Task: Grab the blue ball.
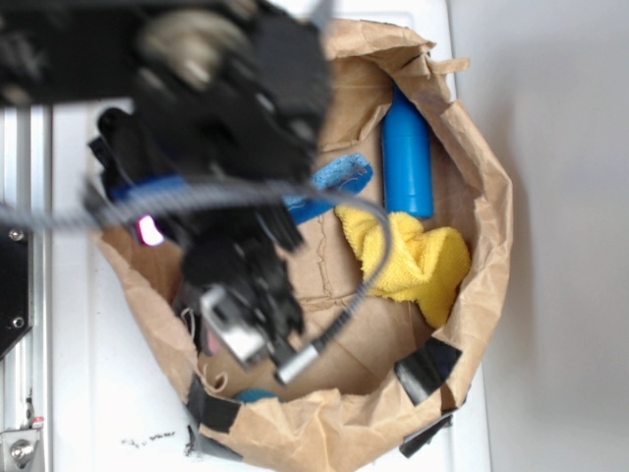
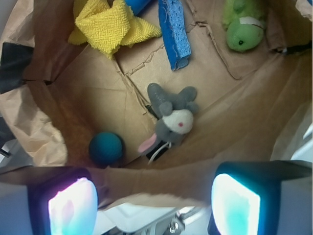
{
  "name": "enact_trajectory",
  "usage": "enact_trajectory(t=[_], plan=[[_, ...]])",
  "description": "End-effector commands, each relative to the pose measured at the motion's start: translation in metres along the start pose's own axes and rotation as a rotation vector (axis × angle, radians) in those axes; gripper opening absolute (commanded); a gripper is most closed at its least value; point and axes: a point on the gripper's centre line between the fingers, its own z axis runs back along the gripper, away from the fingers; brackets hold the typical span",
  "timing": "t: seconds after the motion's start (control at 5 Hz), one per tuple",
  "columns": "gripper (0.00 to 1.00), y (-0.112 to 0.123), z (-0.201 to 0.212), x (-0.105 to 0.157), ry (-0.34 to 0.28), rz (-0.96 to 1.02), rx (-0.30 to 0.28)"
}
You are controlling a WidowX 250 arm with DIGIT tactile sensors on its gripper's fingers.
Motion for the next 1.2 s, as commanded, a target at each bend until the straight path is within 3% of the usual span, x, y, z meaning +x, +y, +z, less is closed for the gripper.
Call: enact_trajectory(t=[0.0,0.6,0.8,1.0], plan=[[1.0,0.004,-0.01,0.017,-0.043,0.026,-0.085],[1.0,-0.034,-0.058,0.026,0.014,0.079,-0.006],[1.0,-0.041,-0.056,0.035,-0.009,0.024,-0.054],[1.0,-0.041,-0.056,0.035,-0.009,0.024,-0.054]])
